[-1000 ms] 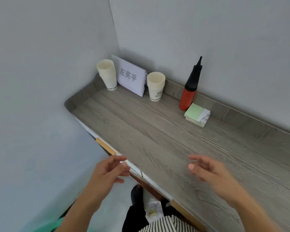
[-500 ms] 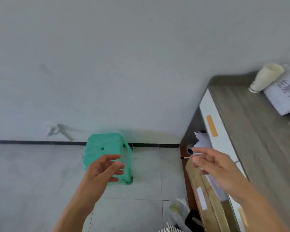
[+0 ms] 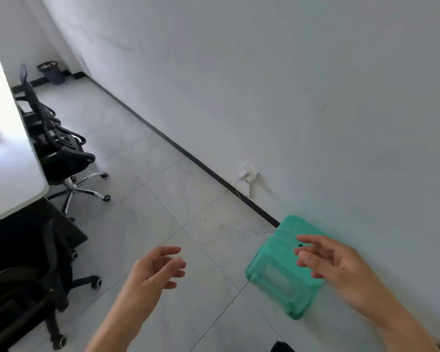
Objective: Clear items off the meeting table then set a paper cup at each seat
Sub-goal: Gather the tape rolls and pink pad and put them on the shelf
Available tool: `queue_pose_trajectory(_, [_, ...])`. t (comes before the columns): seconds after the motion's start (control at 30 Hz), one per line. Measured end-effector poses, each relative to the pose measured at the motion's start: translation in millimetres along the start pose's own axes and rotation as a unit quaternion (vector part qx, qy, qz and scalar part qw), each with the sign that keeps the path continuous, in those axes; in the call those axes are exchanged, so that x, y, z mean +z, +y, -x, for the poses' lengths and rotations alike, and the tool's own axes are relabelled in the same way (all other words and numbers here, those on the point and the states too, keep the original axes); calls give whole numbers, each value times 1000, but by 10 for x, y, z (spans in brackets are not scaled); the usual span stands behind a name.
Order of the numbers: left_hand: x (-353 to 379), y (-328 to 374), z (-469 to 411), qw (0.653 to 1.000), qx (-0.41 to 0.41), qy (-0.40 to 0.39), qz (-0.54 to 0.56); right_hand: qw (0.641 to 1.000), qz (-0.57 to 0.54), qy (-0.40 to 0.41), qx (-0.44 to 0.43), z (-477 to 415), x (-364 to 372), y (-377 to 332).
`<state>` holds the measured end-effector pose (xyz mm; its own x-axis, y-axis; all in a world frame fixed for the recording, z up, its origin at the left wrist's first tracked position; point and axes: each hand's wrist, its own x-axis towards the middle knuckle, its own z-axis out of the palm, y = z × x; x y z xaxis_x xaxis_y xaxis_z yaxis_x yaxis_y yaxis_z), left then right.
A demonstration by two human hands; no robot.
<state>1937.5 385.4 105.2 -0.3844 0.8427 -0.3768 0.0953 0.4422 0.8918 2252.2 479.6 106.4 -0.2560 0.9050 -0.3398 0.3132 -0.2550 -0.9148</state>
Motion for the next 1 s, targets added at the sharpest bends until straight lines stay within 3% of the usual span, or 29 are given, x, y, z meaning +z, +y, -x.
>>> queue_pose_trajectory(0.33, [-881,103,-1109,991,-24,127,30,991,39,-122,-30,-1943,921,-799])
queue_pose_trajectory(0.63, [-1545,632,-2283,968,-44,237,73,957,104,-258,-85,-3917,1840,-1945])
queue_pose_trajectory(1.0, [-2410,860,-3849,947,-79,288,115,911,169,-366,-93,-5669,3097,-2765])
